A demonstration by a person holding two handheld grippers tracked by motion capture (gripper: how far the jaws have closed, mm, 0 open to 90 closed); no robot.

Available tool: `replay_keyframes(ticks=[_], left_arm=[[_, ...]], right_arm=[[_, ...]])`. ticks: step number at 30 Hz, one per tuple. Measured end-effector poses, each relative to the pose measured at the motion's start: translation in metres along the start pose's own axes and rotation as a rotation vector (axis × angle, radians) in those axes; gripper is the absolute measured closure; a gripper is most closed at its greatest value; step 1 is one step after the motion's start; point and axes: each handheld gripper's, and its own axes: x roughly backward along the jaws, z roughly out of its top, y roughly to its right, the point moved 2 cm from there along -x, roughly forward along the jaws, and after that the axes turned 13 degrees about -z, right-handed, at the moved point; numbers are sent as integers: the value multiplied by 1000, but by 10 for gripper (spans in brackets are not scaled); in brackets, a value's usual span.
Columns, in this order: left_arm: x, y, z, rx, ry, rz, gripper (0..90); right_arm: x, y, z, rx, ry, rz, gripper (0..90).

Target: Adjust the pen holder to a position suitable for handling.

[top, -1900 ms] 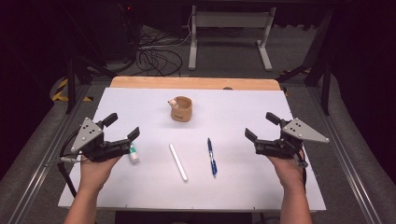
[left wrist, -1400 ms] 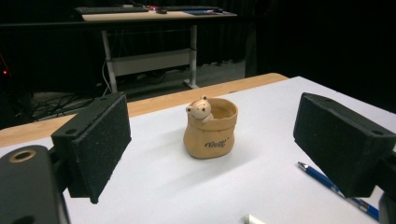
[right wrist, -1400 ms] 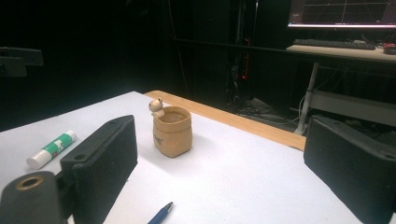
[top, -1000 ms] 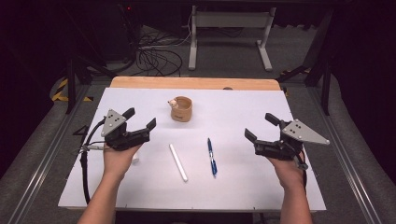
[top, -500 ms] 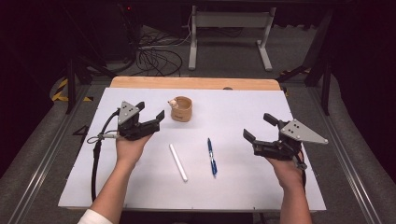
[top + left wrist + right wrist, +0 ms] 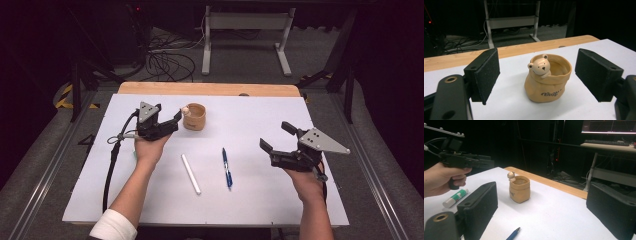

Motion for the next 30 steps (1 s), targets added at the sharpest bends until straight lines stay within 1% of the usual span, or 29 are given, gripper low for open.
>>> replay_keyframes(ticks=[2, 3, 5, 8, 11, 15, 18, 21, 22, 24, 25, 28, 30], left_arm=[[-6, -1, 0, 11, 0, 1, 210], [-9, -1, 0, 10, -9, 5, 211], [-15, -1, -1, 8, -8, 14, 232], [-24, -1, -3, 21, -7, 21, 236], [-33, 0, -5, 22, -24, 31, 236], [-45, -1, -9, 37, -45, 34, 238], [-52, -1, -12, 56, -47, 43, 245], [-59, -2, -16, 57, -67, 51, 263], [-61, -2, -17, 51, -75, 52, 268], [-65, -2, -19, 55, -83, 51, 283], [-66, -3, -20, 60, -84, 50, 317], [-70, -5, -22, 87, -85, 53, 327], [-72, -7, -23, 118, -85, 47, 333]], right_arm=[[0, 0, 0, 2, 0, 2, 110], [1, 0, 0, -1, 2, -1, 109], [0, 1, 0, -8, 5, -5, 110], [0, 2, 0, -13, 2, -9, 109], [1, 2, 0, -14, 0, -12, 109], [0, 2, -1, -10, 2, -8, 110], [-1, 2, -1, -9, 0, -8, 109], [-1, 3, -2, -14, -5, -12, 109], [-1, 3, -2, -15, -5, -12, 109], [-1, 3, -2, -13, -3, -13, 109], [-1, 4, -2, -10, -3, -14, 109], [-1, 4, -3, -14, -6, -14, 110], [-2, 3, -3, -9, -6, -14, 110]])
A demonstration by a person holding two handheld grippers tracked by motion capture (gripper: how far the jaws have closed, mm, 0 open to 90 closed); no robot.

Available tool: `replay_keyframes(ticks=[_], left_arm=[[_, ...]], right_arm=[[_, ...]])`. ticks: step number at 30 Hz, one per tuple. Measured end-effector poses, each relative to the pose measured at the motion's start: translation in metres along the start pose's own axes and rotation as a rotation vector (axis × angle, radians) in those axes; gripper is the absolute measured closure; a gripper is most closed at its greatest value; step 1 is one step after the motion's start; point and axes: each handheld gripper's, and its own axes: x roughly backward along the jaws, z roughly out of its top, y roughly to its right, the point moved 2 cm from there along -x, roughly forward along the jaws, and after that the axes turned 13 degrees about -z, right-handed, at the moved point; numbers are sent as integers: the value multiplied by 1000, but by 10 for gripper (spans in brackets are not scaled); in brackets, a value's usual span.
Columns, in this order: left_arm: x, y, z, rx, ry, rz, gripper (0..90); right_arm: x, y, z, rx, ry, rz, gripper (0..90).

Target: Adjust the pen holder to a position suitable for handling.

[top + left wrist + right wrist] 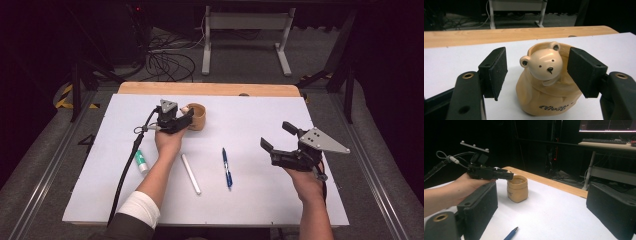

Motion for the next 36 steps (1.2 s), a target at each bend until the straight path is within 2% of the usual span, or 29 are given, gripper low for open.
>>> replay_keyframes(ticks=[4, 8, 12, 17, 21, 26, 31, 36], left_arm=[[-2, -1, 0, 26, -2, -6, 351], [-7, 0, 1, 18, -18, 0, 371], [-11, 1, 0, 34, -19, -4, 397], [-14, 0, -3, 35, -42, -3, 446], [-14, 0, -3, 37, -39, -2, 461], [-13, -2, -1, 72, -43, -21, 533], [-12, -3, 1, 123, -60, -46, 557], [-9, -4, 1, 143, -81, -65, 563]], right_arm=[[0, -1, 0, -1, -2, 4, 109], [-1, -1, -1, 1, -4, 6, 109], [-1, -2, -1, 2, -4, 7, 109], [-2, -2, -1, 2, -4, 7, 109], [-2, -2, -1, 3, -4, 8, 109], [-2, -3, -1, 3, -7, 6, 109], [-2, -3, 0, -1, -5, 8, 110], [-2, -3, -1, 1, -6, 5, 110]])
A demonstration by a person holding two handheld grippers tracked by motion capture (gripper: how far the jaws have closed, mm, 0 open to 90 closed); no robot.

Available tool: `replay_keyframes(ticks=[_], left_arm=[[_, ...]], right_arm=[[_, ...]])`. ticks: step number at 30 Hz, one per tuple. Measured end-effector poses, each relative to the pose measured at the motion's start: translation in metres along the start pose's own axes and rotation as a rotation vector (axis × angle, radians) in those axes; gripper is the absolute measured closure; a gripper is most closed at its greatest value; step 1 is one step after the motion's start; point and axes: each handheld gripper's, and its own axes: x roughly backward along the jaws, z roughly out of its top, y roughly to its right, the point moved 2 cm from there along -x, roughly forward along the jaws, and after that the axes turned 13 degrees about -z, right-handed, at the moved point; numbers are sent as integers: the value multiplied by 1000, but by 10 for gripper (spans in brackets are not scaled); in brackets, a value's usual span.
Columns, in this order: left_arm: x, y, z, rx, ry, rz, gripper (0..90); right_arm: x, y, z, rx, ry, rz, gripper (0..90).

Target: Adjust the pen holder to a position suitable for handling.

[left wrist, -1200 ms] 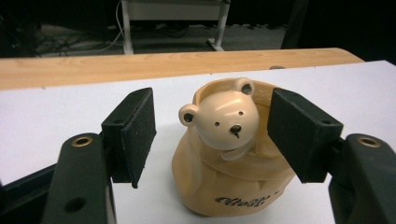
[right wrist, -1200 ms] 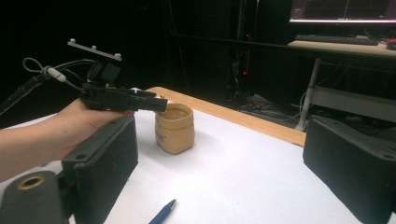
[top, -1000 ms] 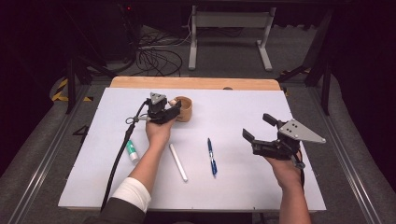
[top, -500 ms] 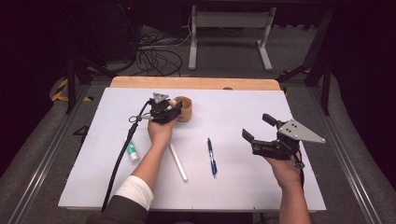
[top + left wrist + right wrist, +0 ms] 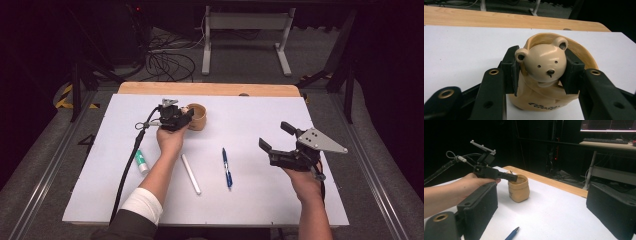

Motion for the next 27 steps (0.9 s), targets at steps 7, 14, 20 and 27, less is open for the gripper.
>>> replay_keyframes(ticks=[7, 14, 20, 27], left_arm=[[8, 13, -6, -24, -64, -69, 567], [22, 26, -22, -32, -67, -134, 616], [28, 26, -22, -5, -88, -124, 617], [36, 34, -25, -43, -151, -155, 618]], right_arm=[[0, 0, 0, 2, 0, -2, 109], [0, -2, 1, 6, -2, 6, 109], [-2, -6, 0, 10, -10, 13, 110], [-3, -5, -1, 11, -13, 11, 109]])
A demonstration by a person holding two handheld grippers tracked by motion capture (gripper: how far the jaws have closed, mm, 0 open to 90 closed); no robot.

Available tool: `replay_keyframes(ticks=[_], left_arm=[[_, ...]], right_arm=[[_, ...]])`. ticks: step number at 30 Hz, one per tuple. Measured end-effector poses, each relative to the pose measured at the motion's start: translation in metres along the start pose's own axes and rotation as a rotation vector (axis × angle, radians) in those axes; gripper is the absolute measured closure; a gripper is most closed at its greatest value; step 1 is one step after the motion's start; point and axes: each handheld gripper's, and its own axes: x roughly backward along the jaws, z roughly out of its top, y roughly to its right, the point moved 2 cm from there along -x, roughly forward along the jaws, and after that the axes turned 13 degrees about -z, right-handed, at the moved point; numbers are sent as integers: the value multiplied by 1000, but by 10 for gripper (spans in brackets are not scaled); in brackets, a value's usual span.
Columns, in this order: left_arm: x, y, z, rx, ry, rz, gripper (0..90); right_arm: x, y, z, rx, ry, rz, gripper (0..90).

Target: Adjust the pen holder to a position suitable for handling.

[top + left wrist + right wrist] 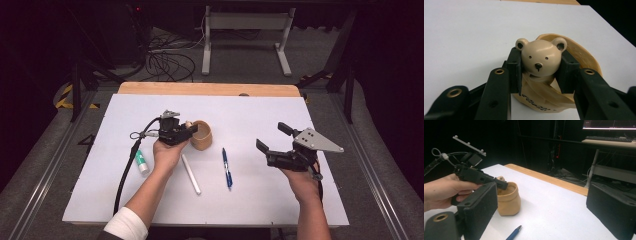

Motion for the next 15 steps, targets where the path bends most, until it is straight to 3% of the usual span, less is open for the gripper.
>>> replay_keyframes(ticks=[11, 14, 15], left_arm=[[8, 18, -8, -61, -116, -103, 618], [9, 22, -10, -83, -128, -111, 617], [9, 22, -12, -108, -127, -106, 617]], right_arm=[[0, -2, 0, 3, -7, 5, 109], [-1, -3, 0, 3, -13, 7, 110], [-1, -3, 0, 4, -14, 8, 110]])
